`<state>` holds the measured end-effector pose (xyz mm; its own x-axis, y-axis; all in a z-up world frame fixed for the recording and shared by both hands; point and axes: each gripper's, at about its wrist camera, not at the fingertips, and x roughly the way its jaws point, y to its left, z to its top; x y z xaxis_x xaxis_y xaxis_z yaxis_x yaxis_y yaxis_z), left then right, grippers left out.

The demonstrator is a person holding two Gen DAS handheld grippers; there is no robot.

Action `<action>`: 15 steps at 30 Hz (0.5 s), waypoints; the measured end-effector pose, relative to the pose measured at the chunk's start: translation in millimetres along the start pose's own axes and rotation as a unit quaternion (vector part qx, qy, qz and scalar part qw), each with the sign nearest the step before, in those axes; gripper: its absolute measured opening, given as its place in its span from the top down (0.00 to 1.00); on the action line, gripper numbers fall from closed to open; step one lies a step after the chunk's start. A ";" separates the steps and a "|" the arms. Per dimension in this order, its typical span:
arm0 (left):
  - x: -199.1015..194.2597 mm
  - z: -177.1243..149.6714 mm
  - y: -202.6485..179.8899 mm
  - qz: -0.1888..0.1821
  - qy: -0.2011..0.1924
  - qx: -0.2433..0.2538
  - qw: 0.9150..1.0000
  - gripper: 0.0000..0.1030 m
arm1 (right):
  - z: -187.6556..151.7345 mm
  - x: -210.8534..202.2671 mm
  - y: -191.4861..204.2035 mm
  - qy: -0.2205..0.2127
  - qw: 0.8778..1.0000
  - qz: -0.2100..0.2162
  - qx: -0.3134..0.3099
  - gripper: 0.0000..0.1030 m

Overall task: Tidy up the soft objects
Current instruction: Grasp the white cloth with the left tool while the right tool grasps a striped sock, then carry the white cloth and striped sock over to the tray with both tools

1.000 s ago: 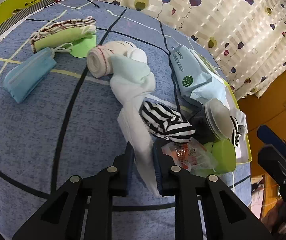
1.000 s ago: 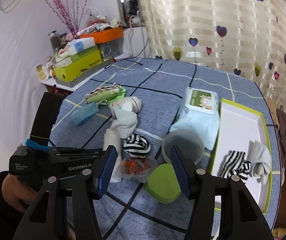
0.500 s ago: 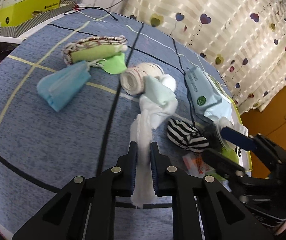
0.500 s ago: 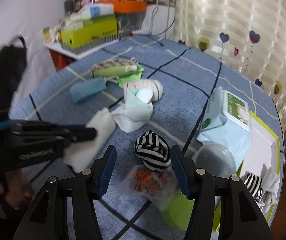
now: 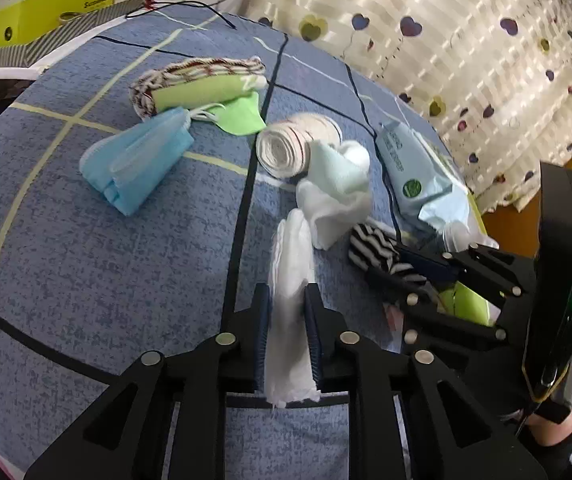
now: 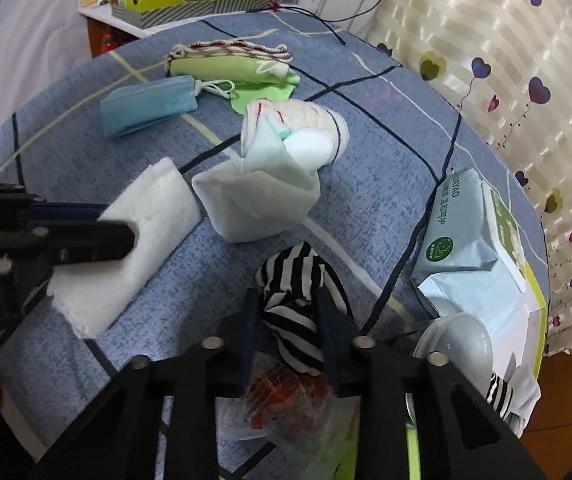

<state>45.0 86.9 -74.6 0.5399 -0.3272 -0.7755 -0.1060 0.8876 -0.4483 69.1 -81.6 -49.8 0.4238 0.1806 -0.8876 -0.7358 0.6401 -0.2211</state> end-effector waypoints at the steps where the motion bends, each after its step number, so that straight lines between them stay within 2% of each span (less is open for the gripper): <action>1: 1.7 -0.8 -0.5 -0.003 0.004 -0.001 1.000 0.79 | -0.5 -0.2 -0.6 -0.003 1.000 0.002 0.002 0.82; 6: 9.4 -2.7 -8.4 -0.001 0.013 0.009 1.000 0.78 | -3.2 -18.2 -9.0 -0.039 0.999 0.016 0.027 0.83; 15: 7.2 -4.5 -20.7 0.020 -0.003 0.026 0.999 0.81 | -14.1 -55.7 -20.1 -0.100 0.991 0.059 0.071 0.83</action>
<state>47.4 64.7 -72.8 0.5412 -0.2894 -0.7895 -0.0842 0.9155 -0.3933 52.9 -115.1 -1.6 0.4456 0.3958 -0.8030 -0.7111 0.7014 -0.0488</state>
